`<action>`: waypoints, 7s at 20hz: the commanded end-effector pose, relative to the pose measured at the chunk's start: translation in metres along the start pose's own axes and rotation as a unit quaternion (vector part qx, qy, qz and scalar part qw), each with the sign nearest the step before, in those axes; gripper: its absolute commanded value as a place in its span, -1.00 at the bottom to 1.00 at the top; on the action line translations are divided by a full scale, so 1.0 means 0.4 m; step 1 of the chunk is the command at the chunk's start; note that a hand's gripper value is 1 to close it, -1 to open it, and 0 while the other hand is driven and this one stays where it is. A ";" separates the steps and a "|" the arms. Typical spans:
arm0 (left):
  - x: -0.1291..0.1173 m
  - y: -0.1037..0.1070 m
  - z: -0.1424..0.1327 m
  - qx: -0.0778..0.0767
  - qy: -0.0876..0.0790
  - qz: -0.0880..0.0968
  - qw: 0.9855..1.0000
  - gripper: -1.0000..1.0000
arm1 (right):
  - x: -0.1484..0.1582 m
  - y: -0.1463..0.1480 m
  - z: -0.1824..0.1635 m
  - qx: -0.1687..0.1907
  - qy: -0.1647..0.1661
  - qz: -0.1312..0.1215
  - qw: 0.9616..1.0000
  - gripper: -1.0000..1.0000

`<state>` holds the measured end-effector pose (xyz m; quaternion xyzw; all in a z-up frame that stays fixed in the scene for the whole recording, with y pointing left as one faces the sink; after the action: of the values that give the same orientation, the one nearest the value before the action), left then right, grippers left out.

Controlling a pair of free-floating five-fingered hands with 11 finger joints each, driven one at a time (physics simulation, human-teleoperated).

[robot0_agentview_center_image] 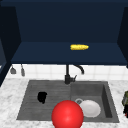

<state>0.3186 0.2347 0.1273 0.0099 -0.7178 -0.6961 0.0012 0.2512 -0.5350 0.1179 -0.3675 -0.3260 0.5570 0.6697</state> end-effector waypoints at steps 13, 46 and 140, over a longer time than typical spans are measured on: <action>0.000 0.000 0.000 0.000 0.000 0.000 1.000 0.00 | 0.137 -0.067 0.116 -0.032 0.050 0.003 0.998 1.00; 0.000 0.000 0.000 0.000 0.000 0.000 1.000 0.00 | 0.767 -0.217 0.059 -0.045 0.063 0.016 0.997 1.00; 0.000 0.000 0.000 0.000 0.000 0.000 1.000 0.00 | 0.542 -0.079 -0.271 -0.048 -0.067 0.039 0.996 -1.00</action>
<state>0.3186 0.2347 0.1273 0.0099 -0.7178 -0.6961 0.0012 0.3945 -0.3338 0.0834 -0.3895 -0.3754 0.5671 0.6211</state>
